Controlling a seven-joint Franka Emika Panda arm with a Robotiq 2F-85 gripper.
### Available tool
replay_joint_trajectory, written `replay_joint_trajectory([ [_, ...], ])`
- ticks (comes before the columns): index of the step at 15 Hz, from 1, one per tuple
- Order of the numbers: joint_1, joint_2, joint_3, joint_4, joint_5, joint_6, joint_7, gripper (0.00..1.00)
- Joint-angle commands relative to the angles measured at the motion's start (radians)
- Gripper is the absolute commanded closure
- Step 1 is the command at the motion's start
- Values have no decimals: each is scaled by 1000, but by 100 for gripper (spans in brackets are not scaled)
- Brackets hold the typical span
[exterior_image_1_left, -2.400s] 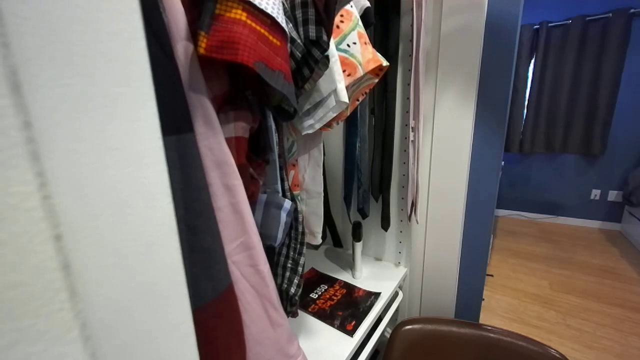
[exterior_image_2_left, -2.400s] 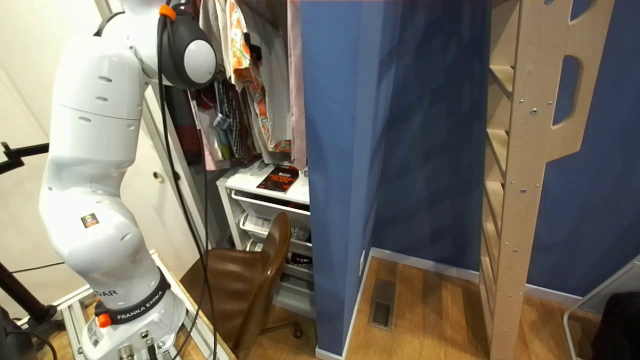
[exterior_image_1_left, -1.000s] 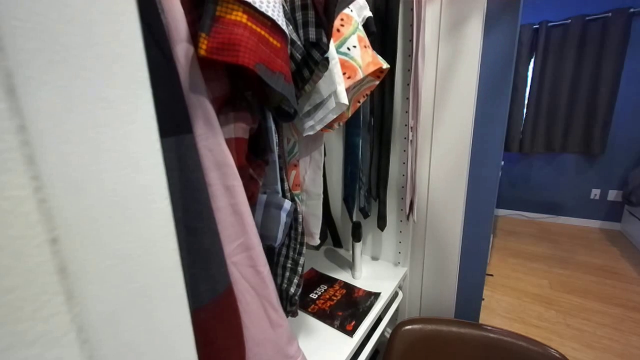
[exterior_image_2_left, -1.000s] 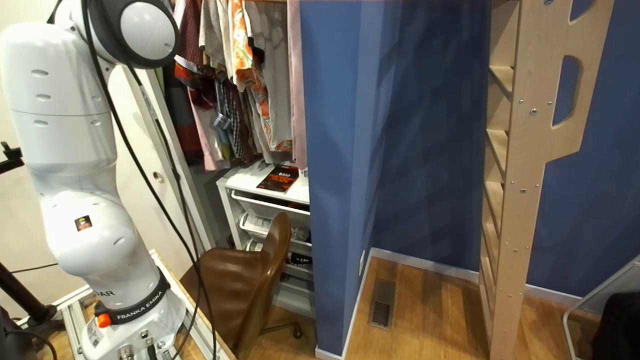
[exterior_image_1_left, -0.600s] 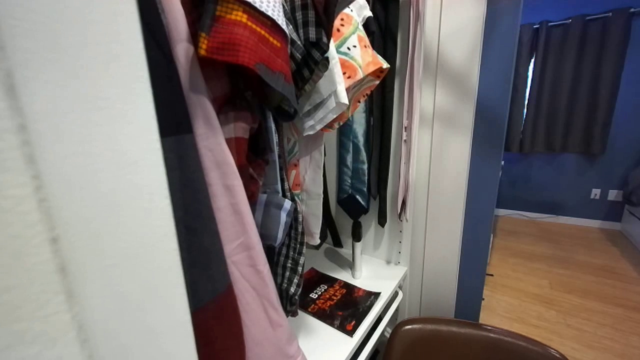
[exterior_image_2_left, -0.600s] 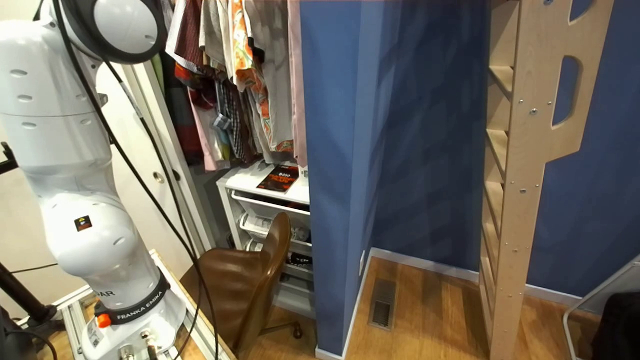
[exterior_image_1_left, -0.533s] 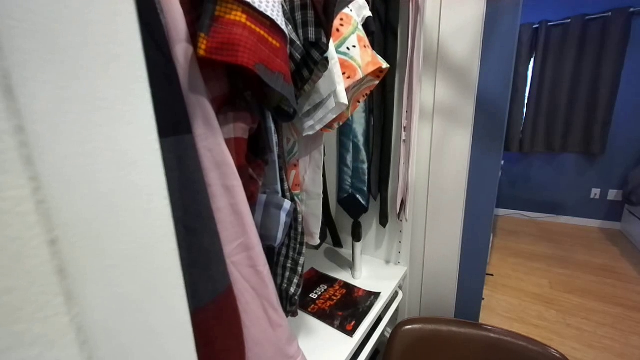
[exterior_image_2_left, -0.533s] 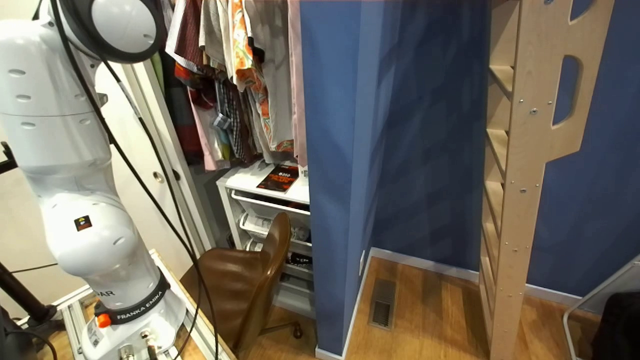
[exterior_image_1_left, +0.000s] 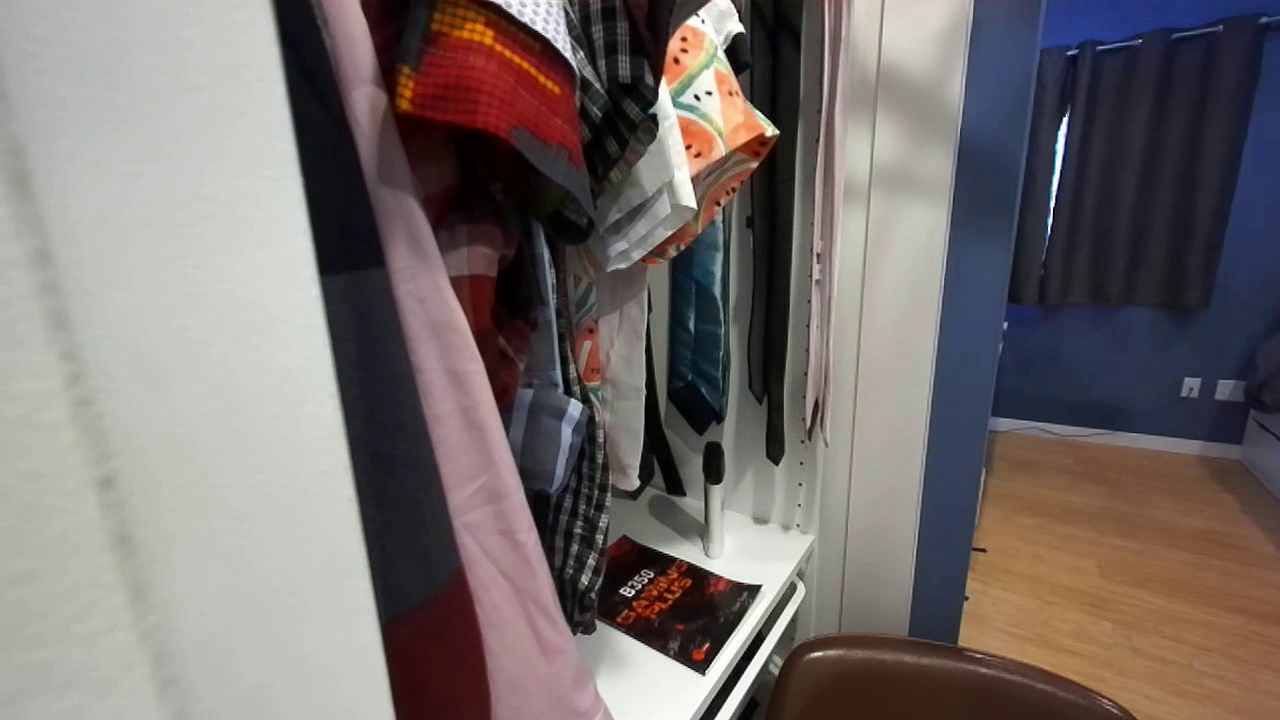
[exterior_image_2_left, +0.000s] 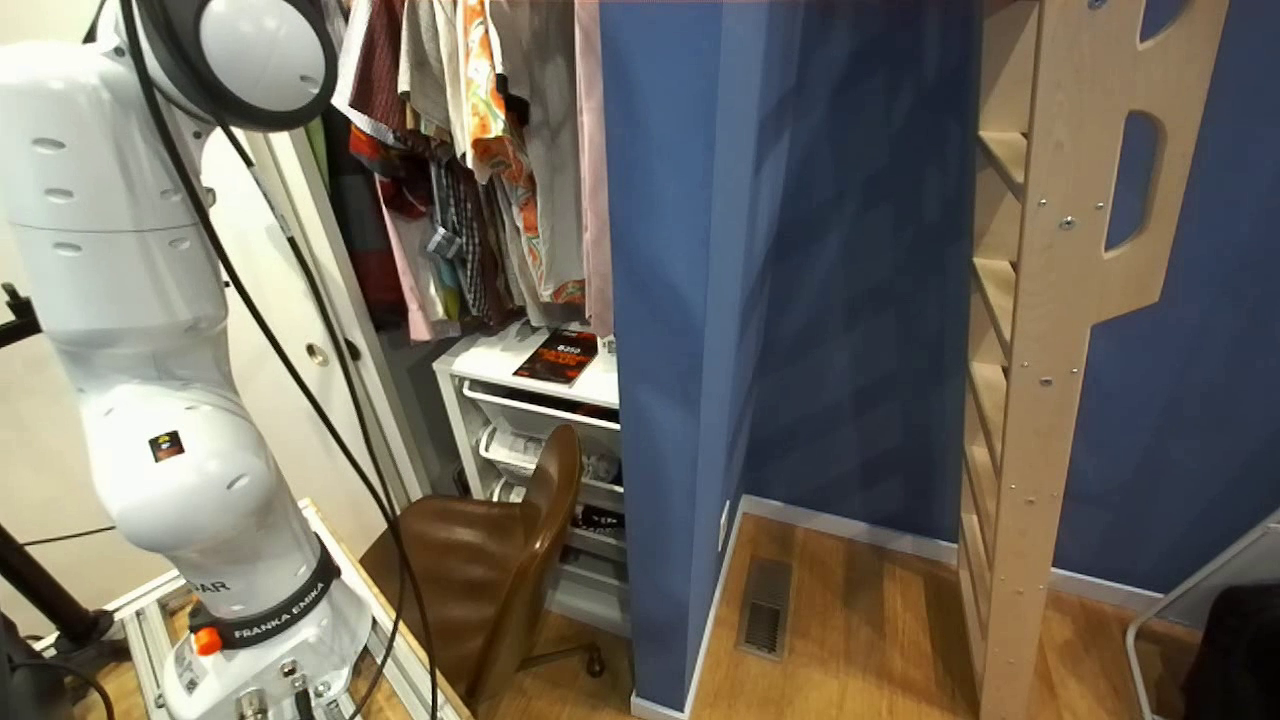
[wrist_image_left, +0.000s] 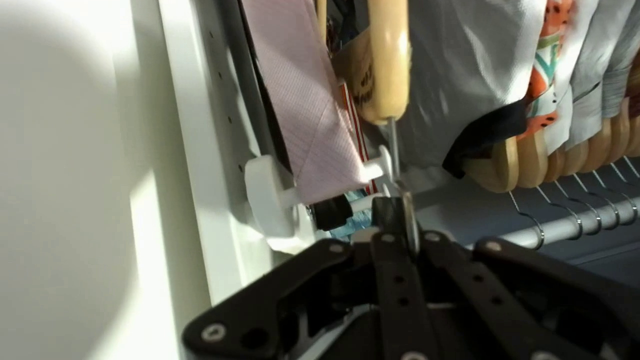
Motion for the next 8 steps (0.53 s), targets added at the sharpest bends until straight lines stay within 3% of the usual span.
replay_joint_trajectory([
  [1,7,19,1,0,-27,96,-65,98],
  [8,16,58,12,0,-29,181,-103,96],
])
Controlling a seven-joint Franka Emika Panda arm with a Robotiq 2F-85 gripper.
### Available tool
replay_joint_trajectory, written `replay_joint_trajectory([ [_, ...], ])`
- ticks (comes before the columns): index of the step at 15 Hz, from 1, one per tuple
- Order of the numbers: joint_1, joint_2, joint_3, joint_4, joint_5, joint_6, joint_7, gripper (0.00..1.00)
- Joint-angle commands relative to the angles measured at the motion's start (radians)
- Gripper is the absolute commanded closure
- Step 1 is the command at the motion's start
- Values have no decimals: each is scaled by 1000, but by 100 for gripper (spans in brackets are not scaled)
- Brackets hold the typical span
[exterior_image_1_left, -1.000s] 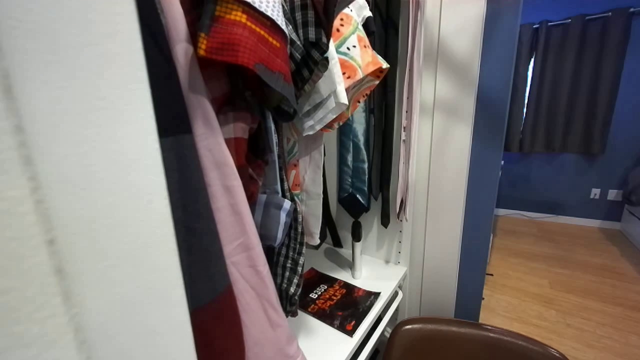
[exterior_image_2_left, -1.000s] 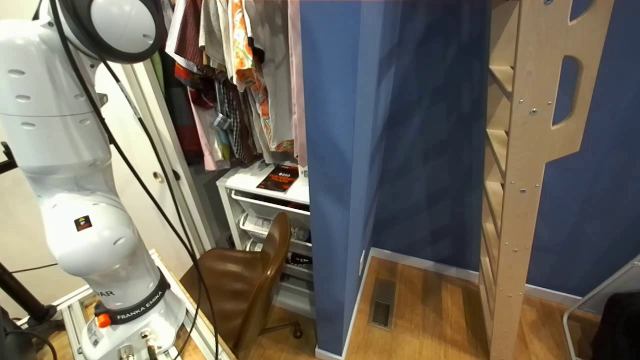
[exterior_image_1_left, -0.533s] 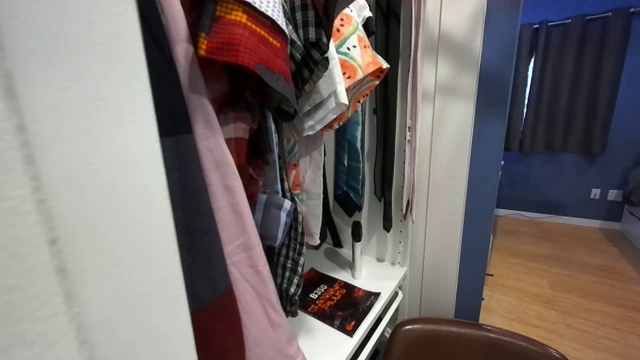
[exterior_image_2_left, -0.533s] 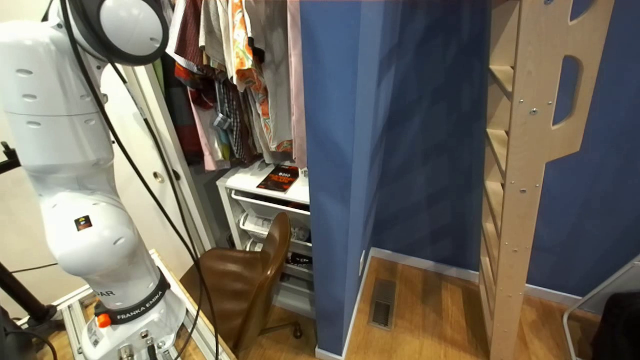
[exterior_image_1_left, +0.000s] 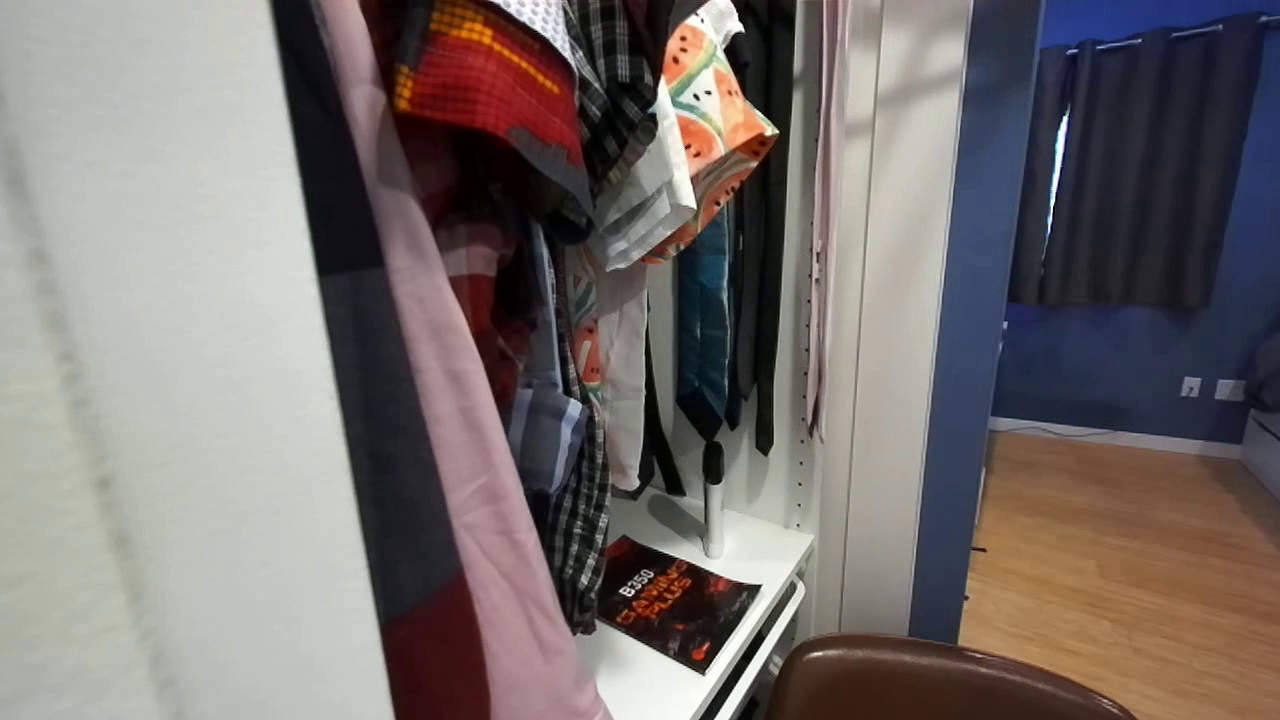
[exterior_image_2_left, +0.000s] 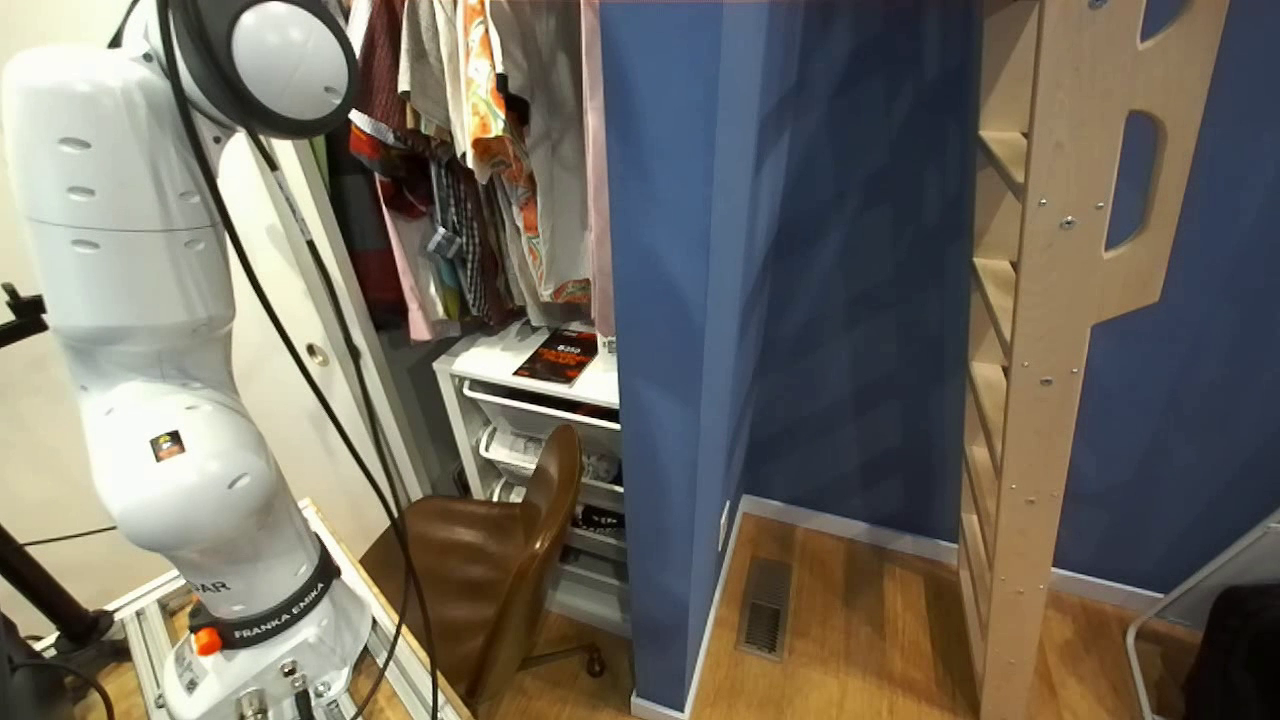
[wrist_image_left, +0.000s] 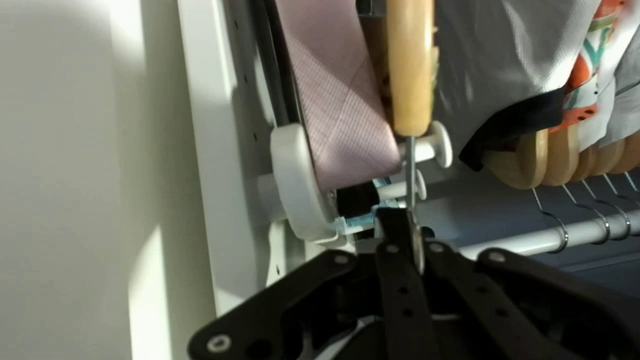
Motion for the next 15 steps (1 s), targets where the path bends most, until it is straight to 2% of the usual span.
replay_joint_trajectory([
  [1,7,10,12,0,-8,70,-18,91],
  [2,5,9,13,0,-5,59,-14,71],
  [4,10,11,13,0,-8,71,-1,60],
  [11,18,0,21,0,-12,22,9,11],
  [13,36,-5,14,0,-41,5,11,1],
  [15,51,-5,11,0,-61,-5,7,0],
])
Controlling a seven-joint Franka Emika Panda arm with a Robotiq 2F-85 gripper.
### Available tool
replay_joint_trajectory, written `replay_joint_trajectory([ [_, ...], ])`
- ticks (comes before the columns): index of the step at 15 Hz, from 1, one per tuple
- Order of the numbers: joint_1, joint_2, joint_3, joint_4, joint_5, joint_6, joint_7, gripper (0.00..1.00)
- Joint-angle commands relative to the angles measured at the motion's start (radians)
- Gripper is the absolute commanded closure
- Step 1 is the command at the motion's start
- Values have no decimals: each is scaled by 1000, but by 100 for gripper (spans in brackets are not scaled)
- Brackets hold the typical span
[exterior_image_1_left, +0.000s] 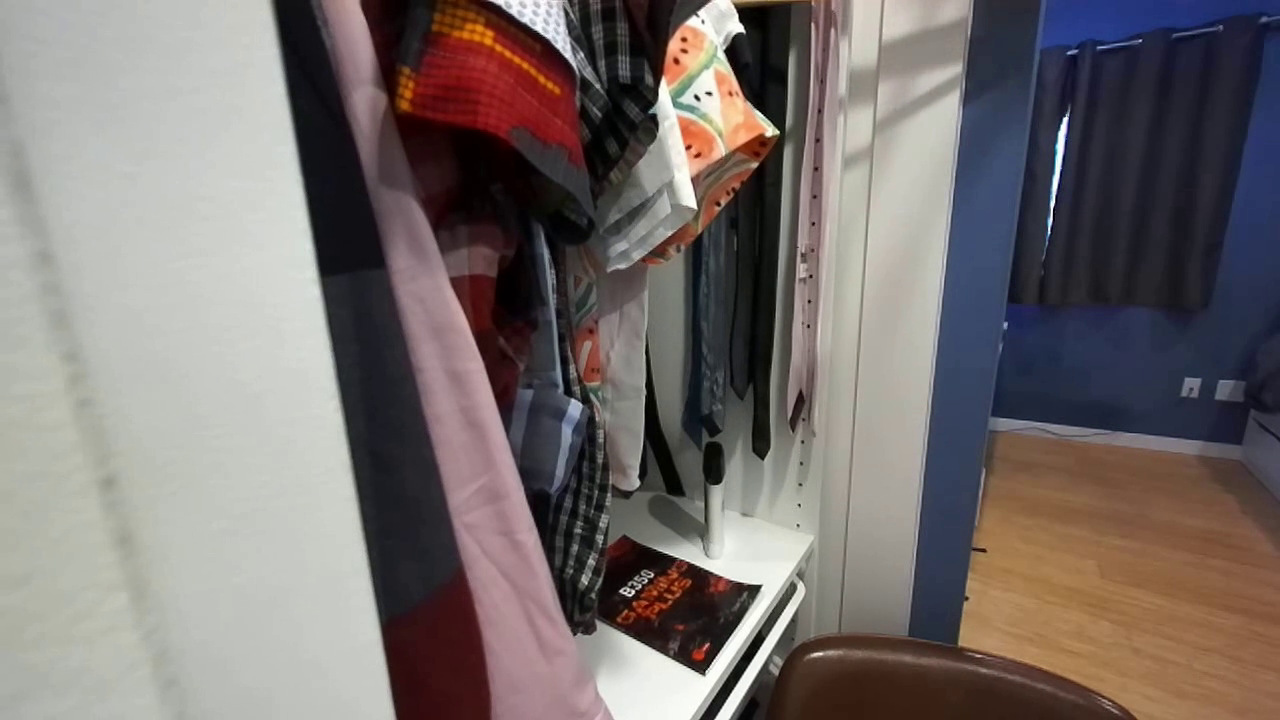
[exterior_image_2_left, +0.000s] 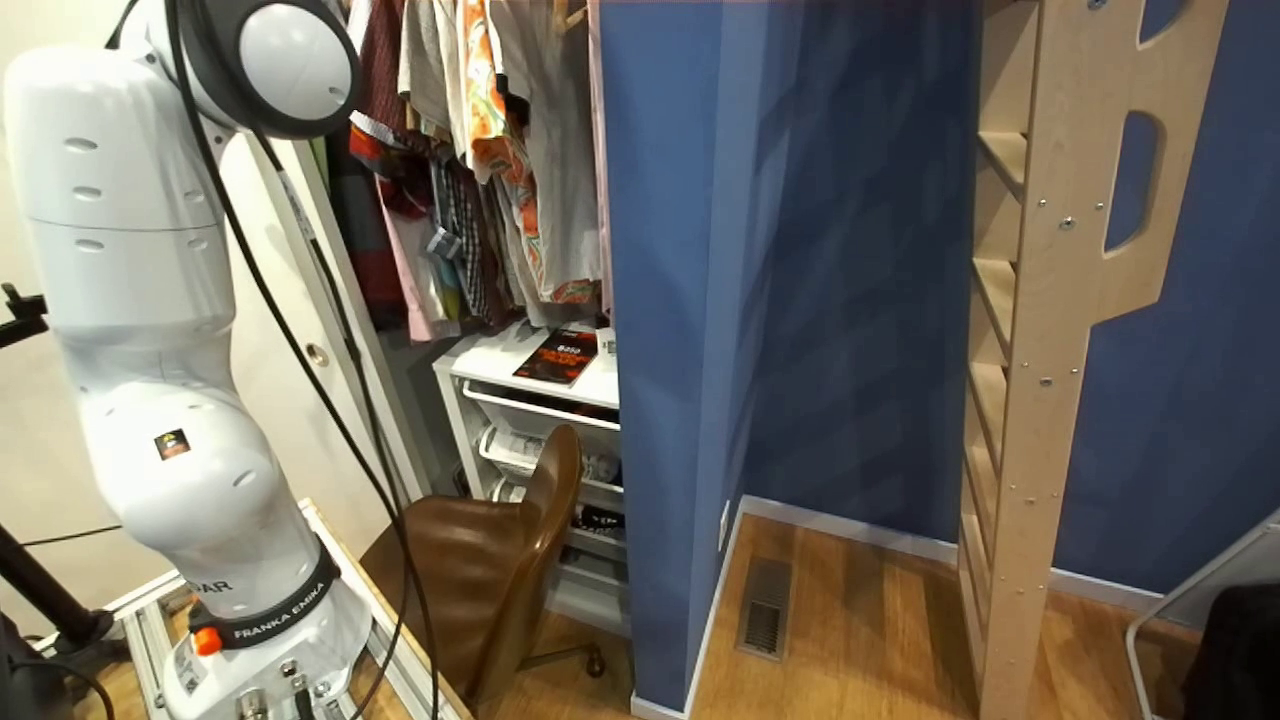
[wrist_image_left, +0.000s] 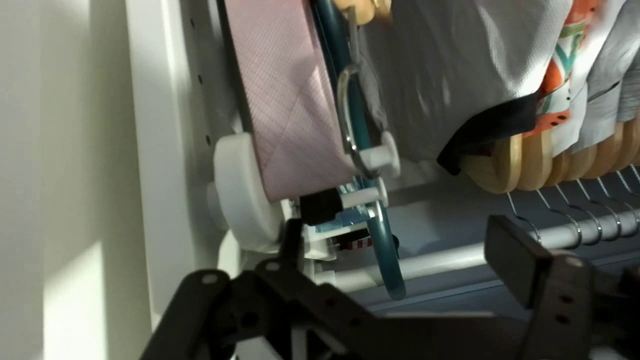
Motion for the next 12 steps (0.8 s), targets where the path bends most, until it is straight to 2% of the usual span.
replay_joint_trajectory([
  [1,29,-8,-4,0,-59,-13,1,0],
  [6,35,-30,-3,1,-90,-74,-37,0],
  [12,-1,-80,14,3,-16,-215,-92,0],
])
